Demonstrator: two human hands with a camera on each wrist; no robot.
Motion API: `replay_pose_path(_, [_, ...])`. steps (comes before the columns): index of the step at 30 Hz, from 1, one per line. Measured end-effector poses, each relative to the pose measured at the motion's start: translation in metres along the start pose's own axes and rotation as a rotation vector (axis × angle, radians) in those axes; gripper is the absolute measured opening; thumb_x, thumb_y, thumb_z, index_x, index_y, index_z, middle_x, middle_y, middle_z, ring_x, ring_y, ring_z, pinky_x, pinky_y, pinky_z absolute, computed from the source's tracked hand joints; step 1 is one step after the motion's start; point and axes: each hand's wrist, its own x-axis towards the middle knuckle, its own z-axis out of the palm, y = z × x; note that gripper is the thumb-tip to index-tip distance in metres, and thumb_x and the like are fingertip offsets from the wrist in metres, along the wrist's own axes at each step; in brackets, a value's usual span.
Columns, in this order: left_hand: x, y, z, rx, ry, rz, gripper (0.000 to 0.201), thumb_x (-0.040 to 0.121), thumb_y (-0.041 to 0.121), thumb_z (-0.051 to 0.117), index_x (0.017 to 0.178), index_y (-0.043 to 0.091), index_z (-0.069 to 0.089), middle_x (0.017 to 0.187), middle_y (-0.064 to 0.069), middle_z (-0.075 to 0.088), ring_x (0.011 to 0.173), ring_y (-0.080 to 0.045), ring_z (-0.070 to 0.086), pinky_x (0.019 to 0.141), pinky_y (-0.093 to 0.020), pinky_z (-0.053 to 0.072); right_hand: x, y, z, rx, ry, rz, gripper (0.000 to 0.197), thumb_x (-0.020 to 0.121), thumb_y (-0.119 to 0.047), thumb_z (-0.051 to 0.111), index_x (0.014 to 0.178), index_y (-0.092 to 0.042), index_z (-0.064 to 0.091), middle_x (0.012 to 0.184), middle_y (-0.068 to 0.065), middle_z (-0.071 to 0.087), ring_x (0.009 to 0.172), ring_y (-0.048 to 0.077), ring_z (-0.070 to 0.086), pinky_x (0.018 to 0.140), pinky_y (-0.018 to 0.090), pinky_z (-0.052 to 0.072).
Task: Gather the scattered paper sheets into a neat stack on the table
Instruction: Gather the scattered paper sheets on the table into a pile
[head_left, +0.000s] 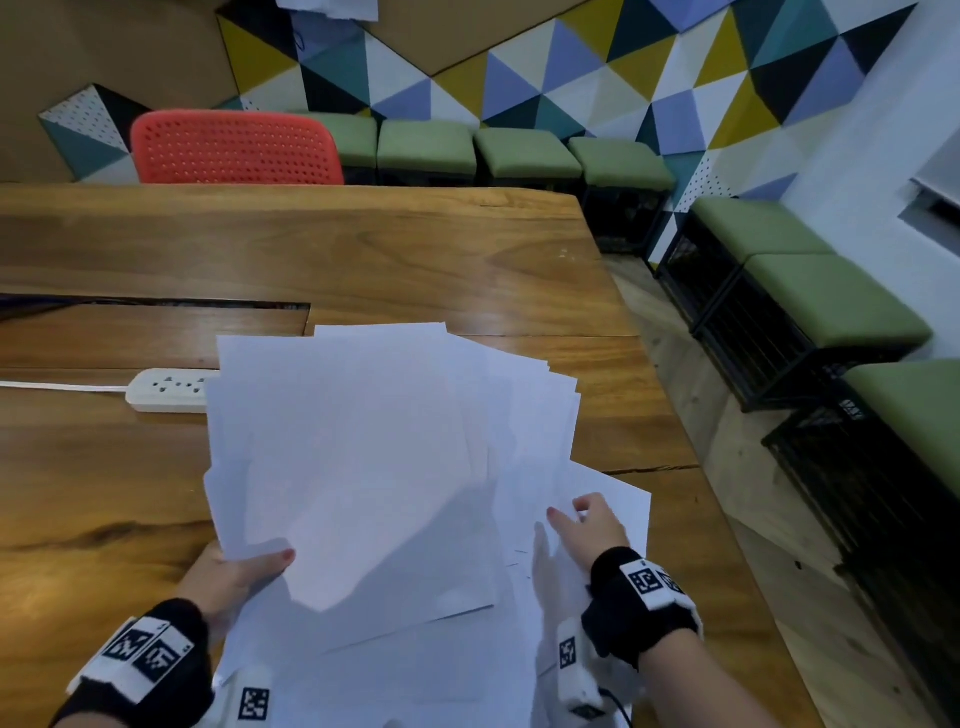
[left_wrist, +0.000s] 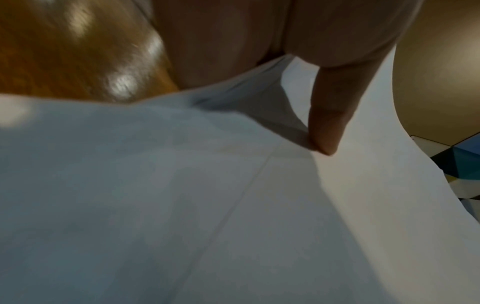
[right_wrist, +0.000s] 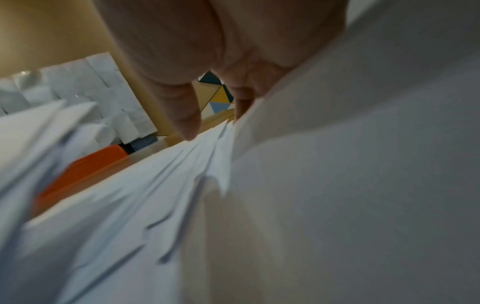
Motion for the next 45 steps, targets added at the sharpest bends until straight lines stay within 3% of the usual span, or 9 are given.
replay_pose_path(3, [0.001,-0.001,0.001,-0.022,-0.034,-0.026,0.032,0.072,-0.017,0.062,0.096,0.004,0.060,0.097,-0.021,0.064,0.091,-0.039,0.059,0.082,-0.043,0.047,-0.005,-0.009,0.012,-0.004,-0.167,-0.034,0.045,0.087,-0.034,0.057,0.123,-0.008,0.049,0.121,0.008,0.053,0.117,0.028,0.051,0.093,0.029,0.036])
replay_pose_path(6, [0.003,-0.005,-0.001,-0.041,-0.022,-0.051,0.047,0.067,-0.016,0.066,0.110,-0.001,0.057,0.100,-0.023,0.064,0.096,-0.042,0.059,0.089,-0.049,0.045,0.005,-0.012,0.013,0.050,-0.044,-0.020,0.019,0.083,-0.037,0.061,0.078,-0.022,0.050,0.074,-0.007,0.047,0.079,0.019,0.050,0.077,0.025,0.034])
replay_pose_path(8, [0.003,-0.006,-0.001,-0.048,-0.017,-0.061,0.051,0.070,-0.015,0.065,0.118,0.000,0.054,0.106,-0.024,0.063,0.099,-0.044,0.058,0.092,-0.052,0.044,0.013,-0.016,0.012,0.096,0.040,0.012,0.023,0.081,-0.037,0.063,0.078,-0.018,0.052,0.069,-0.007,0.047,0.080,0.020,0.051,0.073,0.027,0.039])
replay_pose_path(13, [0.003,-0.005,-0.001,-0.034,-0.053,-0.071,0.035,0.075,-0.016,0.060,0.103,0.005,0.058,0.101,-0.022,0.064,0.092,-0.040,0.059,0.078,-0.042,0.048,0.016,-0.022,0.028,0.073,-0.076,-0.027,0.043,0.077,-0.030,0.068,0.059,-0.020,0.030,0.062,-0.004,0.032,0.055,0.016,0.035,0.048,0.023,0.025])
replay_pose_path(19, [0.004,-0.009,0.001,-0.002,-0.033,-0.072,0.034,0.077,-0.015,0.058,0.101,0.008,0.058,0.102,-0.022,0.064,0.094,-0.041,0.060,0.076,-0.040,0.049,0.015,-0.008,0.016,0.117,0.024,-0.098,0.016,0.077,-0.016,0.063,0.090,-0.018,0.056,0.098,0.007,0.067,0.095,0.029,0.064,0.087,0.035,0.051])
replay_pose_path(28, [0.008,-0.010,0.004,0.038,-0.005,-0.098,0.036,0.075,-0.017,0.058,0.107,-0.001,0.056,0.102,-0.024,0.064,0.095,-0.042,0.059,0.090,-0.052,0.045,-0.004,0.008,-0.010,0.279,0.033,-0.106,0.021,0.079,-0.008,0.063,0.099,-0.012,0.065,0.096,0.005,0.069,0.092,0.024,0.063,0.080,0.030,0.047])
replay_pose_path(33, [0.004,-0.013,0.009,0.107,0.035,-0.092,0.037,0.074,-0.014,0.063,0.110,-0.007,0.058,0.105,-0.030,0.065,0.097,-0.047,0.061,0.091,-0.060,0.045,-0.013,0.004,-0.028,0.161,0.222,-0.166,0.016,0.082,-0.007,0.055,0.074,-0.020,0.060,0.079,0.002,0.065,0.082,0.027,0.057,0.062,0.026,0.042])
replay_pose_path(37, [0.002,-0.012,0.011,0.085,0.014,-0.106,0.037,0.076,-0.016,0.059,0.113,-0.009,0.056,0.108,-0.032,0.063,0.100,-0.050,0.059,0.090,-0.056,0.046,-0.022,-0.001,-0.047,0.020,0.324,-0.262,0.024,0.082,-0.005,0.052,0.100,-0.009,0.067,0.101,0.012,0.070,0.087,0.028,0.057,0.073,0.025,0.039])
replay_pose_path(45, [0.002,-0.010,0.012,0.110,0.030,-0.150,0.038,0.075,-0.014,0.063,0.112,-0.008,0.056,0.106,-0.031,0.064,0.095,-0.049,0.061,0.086,-0.056,0.048,-0.041,-0.013,-0.078,0.012,0.682,-0.385,0.022,0.086,-0.008,0.049,0.104,-0.006,0.061,0.099,0.022,0.069,0.090,0.038,0.062,0.073,0.032,0.045])
